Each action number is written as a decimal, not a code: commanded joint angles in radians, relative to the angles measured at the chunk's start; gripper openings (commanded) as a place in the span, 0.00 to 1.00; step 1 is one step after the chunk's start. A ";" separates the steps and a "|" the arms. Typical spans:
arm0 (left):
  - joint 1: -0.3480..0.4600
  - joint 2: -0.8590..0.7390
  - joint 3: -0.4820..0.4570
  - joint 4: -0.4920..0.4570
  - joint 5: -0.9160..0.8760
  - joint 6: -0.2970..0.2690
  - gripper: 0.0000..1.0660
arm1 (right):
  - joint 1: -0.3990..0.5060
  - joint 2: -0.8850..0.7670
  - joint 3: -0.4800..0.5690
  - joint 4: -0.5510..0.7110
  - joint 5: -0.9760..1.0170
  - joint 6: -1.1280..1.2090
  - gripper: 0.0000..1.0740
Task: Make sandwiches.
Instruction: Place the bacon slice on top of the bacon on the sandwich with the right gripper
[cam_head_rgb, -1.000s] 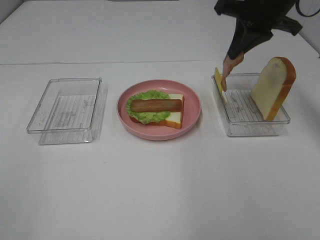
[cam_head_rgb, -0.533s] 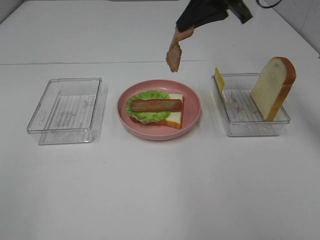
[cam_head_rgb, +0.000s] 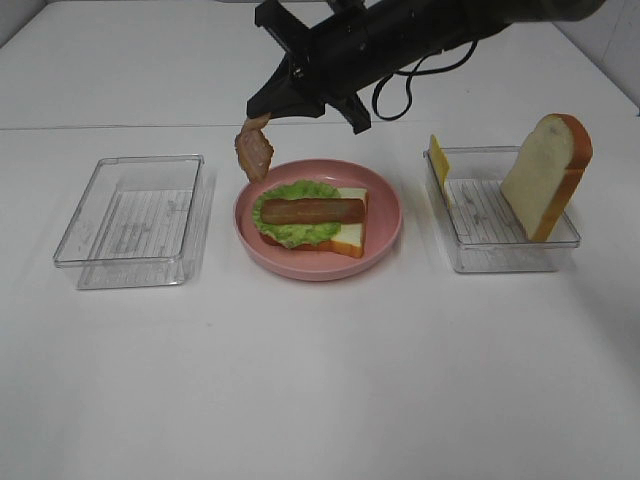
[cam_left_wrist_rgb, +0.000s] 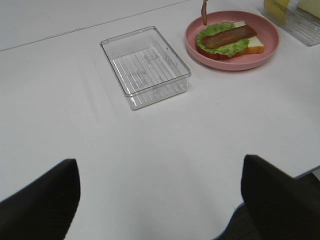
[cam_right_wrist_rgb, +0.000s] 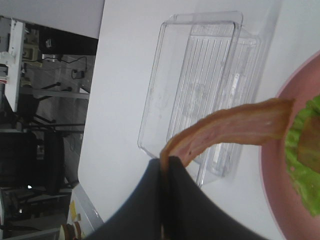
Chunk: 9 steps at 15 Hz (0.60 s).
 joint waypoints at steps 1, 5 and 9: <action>-0.003 -0.023 0.002 0.000 -0.009 0.000 0.78 | -0.002 0.079 -0.002 0.095 -0.036 -0.056 0.00; -0.003 -0.023 0.002 0.000 -0.009 0.000 0.78 | -0.013 0.133 0.000 0.040 -0.014 -0.027 0.00; -0.003 -0.023 0.002 0.000 -0.009 0.000 0.78 | -0.052 0.094 -0.002 -0.128 0.007 0.109 0.00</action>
